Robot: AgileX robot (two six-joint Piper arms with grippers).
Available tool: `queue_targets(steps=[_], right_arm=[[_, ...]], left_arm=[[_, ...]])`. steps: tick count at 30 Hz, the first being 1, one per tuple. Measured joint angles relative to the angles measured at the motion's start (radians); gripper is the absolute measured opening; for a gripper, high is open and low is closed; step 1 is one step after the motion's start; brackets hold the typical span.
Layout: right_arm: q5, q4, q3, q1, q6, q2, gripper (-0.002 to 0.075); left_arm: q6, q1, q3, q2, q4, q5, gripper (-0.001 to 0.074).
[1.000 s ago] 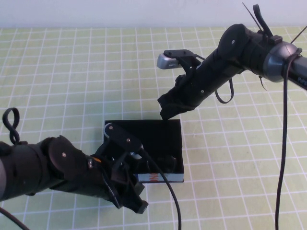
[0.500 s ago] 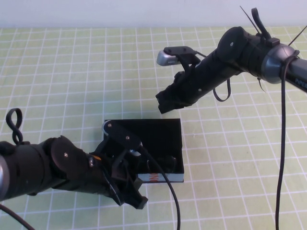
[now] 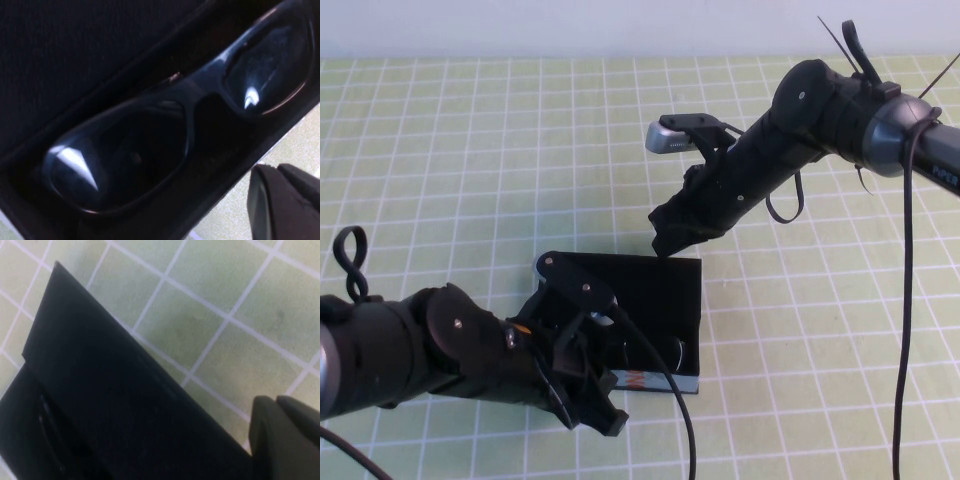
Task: Return glasses to glasses case
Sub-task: Close the glasses case
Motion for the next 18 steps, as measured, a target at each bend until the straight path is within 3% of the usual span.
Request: queue_targets(steps=[18], right_arm=[[0.062, 0.093, -0.001, -0.007, -0.101, 0.000, -0.0017]], left_arm=[[0.011, 0.000, 0.000, 0.000, 0.004, 0.063, -0.0003]])
